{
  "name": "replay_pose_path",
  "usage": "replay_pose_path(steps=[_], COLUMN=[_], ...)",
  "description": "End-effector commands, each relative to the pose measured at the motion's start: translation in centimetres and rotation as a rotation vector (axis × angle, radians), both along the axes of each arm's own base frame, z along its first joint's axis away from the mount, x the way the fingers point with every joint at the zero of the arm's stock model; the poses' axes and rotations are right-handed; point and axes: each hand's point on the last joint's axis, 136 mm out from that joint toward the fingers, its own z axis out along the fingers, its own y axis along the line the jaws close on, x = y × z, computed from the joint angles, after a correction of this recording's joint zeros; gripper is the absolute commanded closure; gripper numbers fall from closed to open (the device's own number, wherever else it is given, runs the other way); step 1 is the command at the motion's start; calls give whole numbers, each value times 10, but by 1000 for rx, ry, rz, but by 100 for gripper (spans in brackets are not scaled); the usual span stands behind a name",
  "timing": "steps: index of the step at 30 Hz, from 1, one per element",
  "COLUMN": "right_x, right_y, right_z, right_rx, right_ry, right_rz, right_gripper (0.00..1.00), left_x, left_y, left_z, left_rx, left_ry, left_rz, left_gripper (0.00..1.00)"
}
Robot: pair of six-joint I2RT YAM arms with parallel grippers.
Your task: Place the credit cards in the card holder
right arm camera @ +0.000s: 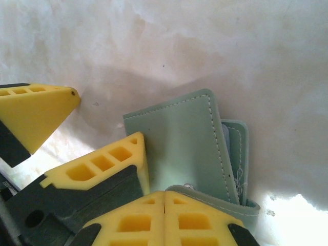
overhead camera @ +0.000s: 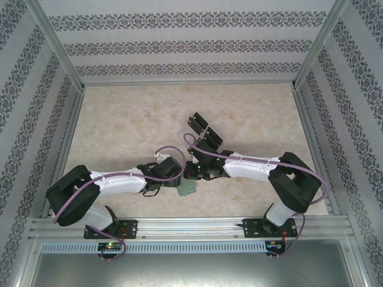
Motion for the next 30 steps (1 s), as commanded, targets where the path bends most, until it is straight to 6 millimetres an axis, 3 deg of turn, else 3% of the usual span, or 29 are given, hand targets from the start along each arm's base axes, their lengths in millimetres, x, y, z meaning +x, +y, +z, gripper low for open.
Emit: replay_pose_path(steps=[1,14,30], right_x=[3,-6,-19], right_y=[11,9,-27], right_z=[2,-16,-66], right_rx=[16,-15,-157], right_ry=[-9,25,95], right_rz=[17,22,-35], right_gripper=[100,100,100], left_x=[-12,-12,-11], left_y=[0,0,-1], left_z=[-14,-14,-11], left_rx=[24,25,21], left_ry=[39,39,34], left_rz=[-34,-34,-37], left_gripper=[13,13,14])
